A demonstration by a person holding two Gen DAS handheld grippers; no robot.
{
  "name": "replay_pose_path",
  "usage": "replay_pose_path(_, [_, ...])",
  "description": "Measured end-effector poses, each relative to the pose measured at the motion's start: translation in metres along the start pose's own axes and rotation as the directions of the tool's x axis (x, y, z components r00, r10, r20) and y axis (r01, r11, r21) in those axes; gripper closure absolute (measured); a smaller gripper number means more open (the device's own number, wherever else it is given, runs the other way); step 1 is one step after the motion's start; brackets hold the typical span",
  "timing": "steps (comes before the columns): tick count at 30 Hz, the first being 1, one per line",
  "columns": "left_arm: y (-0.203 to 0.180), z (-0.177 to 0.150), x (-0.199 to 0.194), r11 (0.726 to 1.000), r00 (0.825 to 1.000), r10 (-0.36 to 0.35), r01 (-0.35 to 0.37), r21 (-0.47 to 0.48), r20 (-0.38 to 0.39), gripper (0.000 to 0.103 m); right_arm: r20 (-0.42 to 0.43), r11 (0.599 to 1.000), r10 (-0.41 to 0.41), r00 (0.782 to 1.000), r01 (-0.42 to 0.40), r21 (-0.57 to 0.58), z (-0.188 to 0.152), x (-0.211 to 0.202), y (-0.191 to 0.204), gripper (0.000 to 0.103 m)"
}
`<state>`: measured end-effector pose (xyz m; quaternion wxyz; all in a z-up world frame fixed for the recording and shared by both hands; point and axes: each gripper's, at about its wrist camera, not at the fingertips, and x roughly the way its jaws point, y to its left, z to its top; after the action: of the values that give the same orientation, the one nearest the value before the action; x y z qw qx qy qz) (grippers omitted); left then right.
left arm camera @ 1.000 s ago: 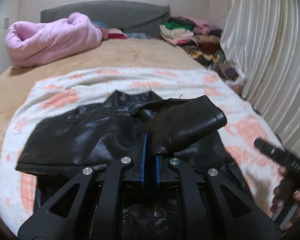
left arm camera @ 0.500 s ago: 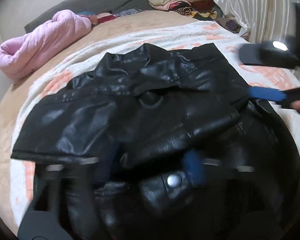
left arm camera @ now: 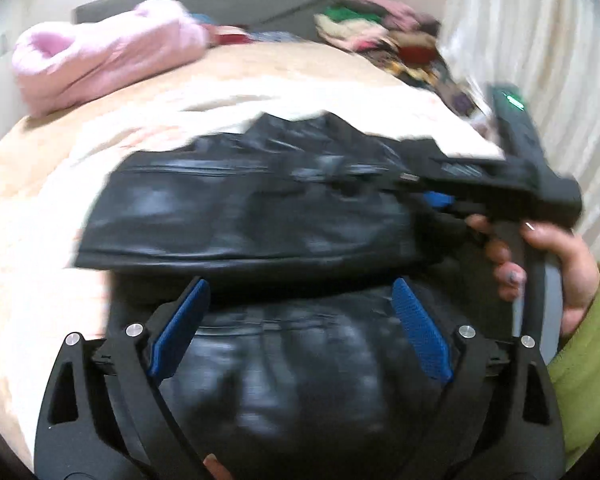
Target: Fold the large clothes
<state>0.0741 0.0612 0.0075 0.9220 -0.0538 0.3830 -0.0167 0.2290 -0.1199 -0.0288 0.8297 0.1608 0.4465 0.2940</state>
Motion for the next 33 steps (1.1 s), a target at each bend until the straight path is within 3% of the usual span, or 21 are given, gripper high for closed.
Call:
replay_pose_path(1, [0.013, 0.003, -0.004, 0.999, 1.000, 0.012, -0.011, -0.033, 0.011, 0.017, 0.022, 0.999, -0.013, 1.000, 0.014, -0.046, 0.004, -0.004, 0.008, 0.098])
replay_pose_path(3, [0.046, 0.012, -0.012, 0.993, 0.998, 0.049, -0.045, -0.108, 0.036, 0.014, 0.080, 0.985, -0.064, 0.995, 0.076, -0.157, 0.015, -0.017, 0.027, 0.098])
replay_pose_path(7, [0.105, 0.030, -0.021, 0.963, 0.993, 0.103, -0.084, -0.257, 0.064, 0.014, 0.164, 0.946, -0.054, 0.985, 0.103, -0.307, 0.043, -0.044, 0.055, 0.099])
replay_pose_path(9, [0.127, 0.039, -0.024, 0.944, 0.991, 0.105, -0.075, -0.323, 0.077, 0.014, 0.190, 0.933, -0.059, 0.980, 0.122, -0.338, 0.050, -0.057, 0.055, 0.099])
replay_pose_path(13, [0.142, 0.055, -0.016, 0.933, 0.990, 0.123, -0.091, -0.347, 0.070, 0.015, 0.221, 0.930, -0.097, 0.970, 0.168, -0.327, 0.061, -0.074, 0.040, 0.099])
replay_pose_path(15, [0.143, 0.062, -0.006, 0.931, 0.993, 0.095, -0.063, -0.358, 0.073, 0.026, 0.208, 0.941, -0.106, 0.972, 0.166, -0.295, 0.062, -0.078, 0.026, 0.099])
replay_pose_path(17, [0.140, 0.069, 0.004, 0.934, 0.996, 0.062, -0.036, -0.357, 0.061, 0.047, 0.197, 0.947, -0.109, 0.974, 0.162, -0.277, 0.060, -0.079, 0.015, 0.099])
replay_pose_path(21, [0.119, 0.083, 0.034, 0.944, 1.000, -0.016, 0.023, -0.329, 0.023, 0.069, 0.181, 0.947, -0.126, 0.975, 0.172, -0.271, 0.054, -0.072, 0.006, 0.099])
replay_pose_path(26, [0.106, 0.087, 0.082, 0.955, 0.996, -0.015, -0.012, -0.296, -0.086, 0.093, 0.162, 0.948, -0.144, 0.976, 0.183, -0.260, 0.048, -0.067, -0.002, 0.098])
replay_pose_path(33, [0.104, 0.065, 0.119, 0.954, 0.981, -0.025, -0.034, -0.298, -0.193, 0.096, 0.156, 0.945, -0.155, 0.976, 0.192, -0.264, 0.047, -0.064, -0.003, 0.096])
